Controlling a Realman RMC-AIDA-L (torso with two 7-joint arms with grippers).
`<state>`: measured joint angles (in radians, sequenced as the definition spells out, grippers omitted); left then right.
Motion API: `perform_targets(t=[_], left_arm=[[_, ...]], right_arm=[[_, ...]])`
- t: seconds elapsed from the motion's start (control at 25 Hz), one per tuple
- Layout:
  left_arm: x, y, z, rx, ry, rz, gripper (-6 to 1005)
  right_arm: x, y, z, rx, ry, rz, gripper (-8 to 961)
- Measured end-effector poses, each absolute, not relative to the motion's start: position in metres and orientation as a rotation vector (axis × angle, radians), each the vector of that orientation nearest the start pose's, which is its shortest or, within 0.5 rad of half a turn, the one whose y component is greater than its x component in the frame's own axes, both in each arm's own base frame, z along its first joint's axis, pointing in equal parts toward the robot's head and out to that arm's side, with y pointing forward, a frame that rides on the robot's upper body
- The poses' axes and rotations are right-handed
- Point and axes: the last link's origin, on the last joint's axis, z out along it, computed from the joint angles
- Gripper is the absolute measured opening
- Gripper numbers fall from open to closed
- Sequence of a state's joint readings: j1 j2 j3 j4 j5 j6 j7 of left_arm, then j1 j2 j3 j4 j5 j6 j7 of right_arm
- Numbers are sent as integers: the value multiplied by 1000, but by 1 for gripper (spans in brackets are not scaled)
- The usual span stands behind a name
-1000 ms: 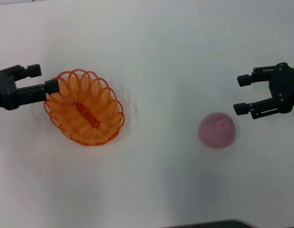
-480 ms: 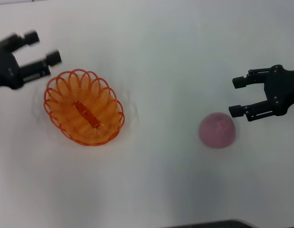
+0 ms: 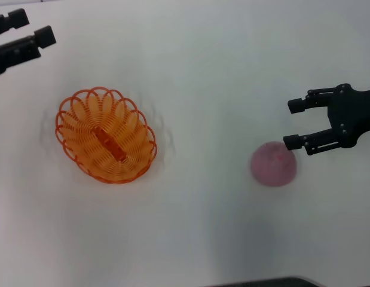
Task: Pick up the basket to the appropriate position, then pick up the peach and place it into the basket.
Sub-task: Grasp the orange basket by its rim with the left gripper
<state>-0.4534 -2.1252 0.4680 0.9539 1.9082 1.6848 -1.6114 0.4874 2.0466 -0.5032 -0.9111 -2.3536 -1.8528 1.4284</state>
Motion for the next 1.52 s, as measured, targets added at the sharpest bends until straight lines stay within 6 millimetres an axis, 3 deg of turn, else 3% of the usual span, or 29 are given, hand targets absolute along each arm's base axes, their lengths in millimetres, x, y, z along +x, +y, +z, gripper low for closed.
perform_targets(t=[0.2, 0.44, 0.92, 1.2, 1.52], left_arm=[[-249, 333, 80, -2482, -763, -812, 859], [-240, 348, 67, -2565, -858, -554, 859], [-248, 376, 44, -2482, -971, -138, 857], [-250, 383, 28, -2459, -950, 89, 855], [-248, 385, 9, -2496, -936, 161, 811]], right_arm=[[294, 294, 56, -2879, 623, 376, 884], [293, 294, 56, -2880, 620, 377, 885], [294, 296, 56, -2868, 620, 369, 884], [293, 298, 55, -2863, 617, 367, 884], [292, 301, 53, -2855, 613, 366, 885]])
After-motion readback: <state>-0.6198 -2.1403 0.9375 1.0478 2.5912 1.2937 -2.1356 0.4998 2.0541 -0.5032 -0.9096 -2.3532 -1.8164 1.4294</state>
